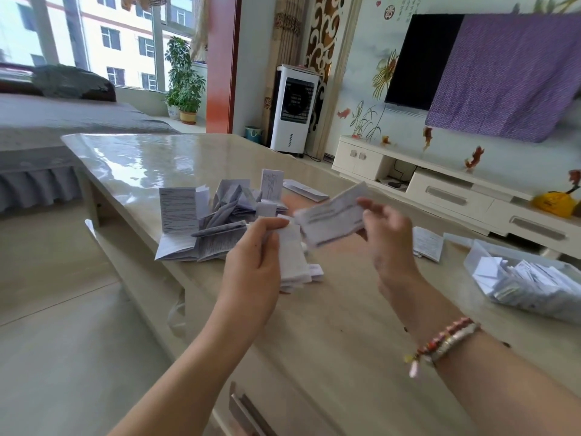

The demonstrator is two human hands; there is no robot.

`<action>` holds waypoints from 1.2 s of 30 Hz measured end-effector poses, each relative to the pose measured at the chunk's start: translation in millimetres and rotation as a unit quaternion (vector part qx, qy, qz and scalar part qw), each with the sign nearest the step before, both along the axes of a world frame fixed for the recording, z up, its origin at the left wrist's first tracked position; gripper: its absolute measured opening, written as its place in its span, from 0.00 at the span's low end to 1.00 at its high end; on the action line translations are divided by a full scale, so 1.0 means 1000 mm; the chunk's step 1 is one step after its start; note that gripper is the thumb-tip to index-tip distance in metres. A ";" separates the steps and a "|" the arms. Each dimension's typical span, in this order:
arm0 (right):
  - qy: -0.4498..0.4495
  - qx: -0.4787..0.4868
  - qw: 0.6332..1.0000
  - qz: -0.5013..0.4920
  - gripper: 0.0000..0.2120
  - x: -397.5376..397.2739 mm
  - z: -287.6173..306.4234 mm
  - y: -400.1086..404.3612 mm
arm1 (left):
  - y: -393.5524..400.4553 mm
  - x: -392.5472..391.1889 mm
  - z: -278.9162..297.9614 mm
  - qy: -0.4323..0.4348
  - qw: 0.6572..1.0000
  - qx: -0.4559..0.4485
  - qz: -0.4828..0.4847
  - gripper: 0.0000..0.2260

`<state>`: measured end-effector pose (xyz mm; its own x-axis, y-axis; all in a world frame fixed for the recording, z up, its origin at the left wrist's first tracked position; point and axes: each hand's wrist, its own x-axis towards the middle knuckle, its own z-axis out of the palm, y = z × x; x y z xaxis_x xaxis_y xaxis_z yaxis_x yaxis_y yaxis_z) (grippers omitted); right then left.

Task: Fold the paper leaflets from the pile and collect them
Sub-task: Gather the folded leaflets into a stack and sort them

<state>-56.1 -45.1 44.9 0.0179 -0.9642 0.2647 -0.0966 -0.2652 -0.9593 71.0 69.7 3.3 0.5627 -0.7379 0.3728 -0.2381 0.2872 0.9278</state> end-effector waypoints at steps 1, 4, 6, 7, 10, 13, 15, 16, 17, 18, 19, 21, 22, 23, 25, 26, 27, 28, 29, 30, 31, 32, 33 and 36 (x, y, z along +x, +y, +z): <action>-0.074 0.023 0.997 0.015 0.11 -0.010 0.005 0.007 | -0.001 -0.004 0.000 0.001 1.000 0.000 -0.006 0.12; -0.181 0.074 0.974 0.115 0.09 -0.036 0.017 0.039 | -0.008 -0.020 0.002 0.007 1.000 0.004 -0.012 0.12; -0.097 0.019 0.987 0.126 0.10 -0.041 0.010 0.055 | -0.011 -0.031 0.004 0.019 1.000 -0.004 -0.025 0.12; -0.021 -0.042 0.994 0.103 0.11 -0.044 0.004 0.060 | -0.013 -0.038 0.006 0.059 0.997 -0.010 -0.051 0.13; 0.194 -0.274 0.942 0.024 0.18 -0.048 -0.013 0.065 | -0.018 -0.058 0.009 0.153 0.982 -0.023 -0.105 0.25; 0.350 -0.402 0.846 0.009 0.22 -0.054 -0.020 0.065 | -0.025 -0.070 0.004 0.097 0.991 -0.036 -0.089 0.22; 0.431 -0.440 0.788 -0.005 0.23 -0.056 -0.023 0.067 | -0.028 -0.071 0.004 0.114 0.990 0.000 -0.085 0.22; 0.454 -0.444 0.773 -0.012 0.22 -0.058 -0.024 0.066 | -0.030 -0.071 0.003 0.137 0.986 0.017 -0.089 0.18; 0.463 -0.440 0.769 -0.011 0.21 -0.058 -0.024 0.066 | -0.031 -0.071 0.002 0.159 0.982 0.035 -0.096 0.14; 0.459 -0.426 0.779 -0.003 0.20 -0.058 -0.026 0.066 | -0.033 -0.071 0.002 0.181 0.977 0.047 -0.105 0.11; 0.450 -0.411 0.793 0.007 0.21 -0.058 -0.026 0.066 | -0.035 -0.071 0.001 0.201 0.972 0.056 -0.109 0.10; 0.441 -0.388 0.809 0.032 0.24 -0.059 -0.029 0.067 | -0.034 -0.072 0.002 0.249 0.958 0.052 -0.133 0.10; 0.438 -0.384 0.811 0.043 0.25 -0.059 -0.030 0.069 | -0.033 -0.072 0.003 0.274 0.949 0.044 -0.151 0.09; 0.431 -0.380 0.816 0.054 0.27 -0.059 -0.030 0.070 | -0.032 -0.073 0.004 0.293 0.941 0.036 -0.167 0.08; 0.415 -0.363 0.831 0.072 0.30 -0.059 -0.030 0.073 | -0.031 -0.073 0.007 0.316 0.928 0.023 -0.194 0.07; 0.409 -0.349 0.839 0.083 0.31 -0.059 -0.029 0.073 | -0.030 -0.072 0.008 0.323 0.925 0.019 -0.197 0.09; 0.405 -0.333 0.846 0.094 0.31 -0.060 -0.029 0.072 | -0.030 -0.072 0.009 0.329 0.923 0.017 -0.198 0.12; 0.399 -0.319 0.853 0.106 0.31 -0.061 -0.029 0.071 | -0.030 -0.071 0.009 0.335 0.921 0.018 -0.197 0.14; 0.389 -0.307 0.861 0.116 0.30 -0.062 -0.030 0.070 | -0.031 -0.070 0.010 0.342 0.919 0.022 -0.197 0.17; 0.379 -0.297 0.868 0.125 0.30 -0.063 -0.030 0.069 | -0.030 -0.070 0.011 0.351 0.915 0.025 -0.200 0.19; 0.373 -0.291 0.871 0.132 0.29 -0.064 -0.031 0.070 | -0.030 -0.070 0.012 0.360 0.910 0.029 -0.203 0.21; 0.374 -0.288 0.871 0.137 0.29 -0.064 -0.031 0.070 | -0.029 -0.070 0.013 0.371 0.906 0.029 -0.204 0.23; 0.377 -0.290 0.868 0.141 0.29 -0.064 -0.031 0.072 | -0.028 -0.071 0.014 0.374 0.904 0.029 -0.205 0.23; 0.368 -0.292 0.867 0.165 0.30 -0.063 -0.031 0.077 | -0.025 -0.070 0.012 0.336 0.920 0.020 -0.202 0.15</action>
<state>-119.6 31.7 13.8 0.6383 -0.5800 0.5062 -0.4527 -0.8146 -0.3626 1.3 44.4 15.0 0.3325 -0.9431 0.0092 0.5120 0.1887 0.8380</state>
